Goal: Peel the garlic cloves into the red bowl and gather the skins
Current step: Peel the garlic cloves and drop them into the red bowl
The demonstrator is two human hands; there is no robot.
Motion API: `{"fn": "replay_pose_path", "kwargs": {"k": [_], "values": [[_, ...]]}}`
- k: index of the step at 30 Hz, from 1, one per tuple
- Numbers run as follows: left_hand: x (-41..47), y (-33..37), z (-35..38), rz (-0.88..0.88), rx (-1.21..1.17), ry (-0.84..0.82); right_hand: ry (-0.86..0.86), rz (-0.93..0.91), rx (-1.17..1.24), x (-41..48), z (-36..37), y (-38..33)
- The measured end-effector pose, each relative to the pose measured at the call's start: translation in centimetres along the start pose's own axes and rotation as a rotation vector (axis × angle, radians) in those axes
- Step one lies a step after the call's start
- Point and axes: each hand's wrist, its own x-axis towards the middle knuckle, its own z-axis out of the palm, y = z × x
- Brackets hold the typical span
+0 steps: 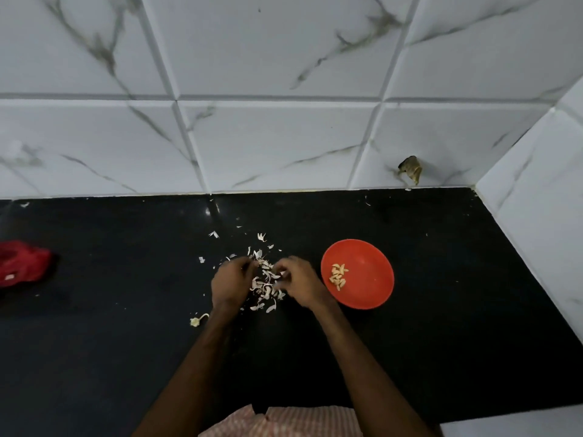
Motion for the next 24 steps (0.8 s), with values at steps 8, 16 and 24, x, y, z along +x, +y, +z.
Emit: {"fn": "replay_pose_path", "kwargs": {"k": [8,16,24], "values": [[-1.3,-4.0,1.6,0.168,0.139,-0.361,-0.092,-0.056,-0.244,-1.1,4.8,2.2],[-1.5,-4.7,0.7,0.049,-0.076,-0.254,0.165,0.093,-0.019,-1.5,6.2,3.0],[-1.4,-4.5,-0.6,0.034,-0.091,-0.164,0.481,0.262,0.544,-1.9,6.4,1.5]]}}
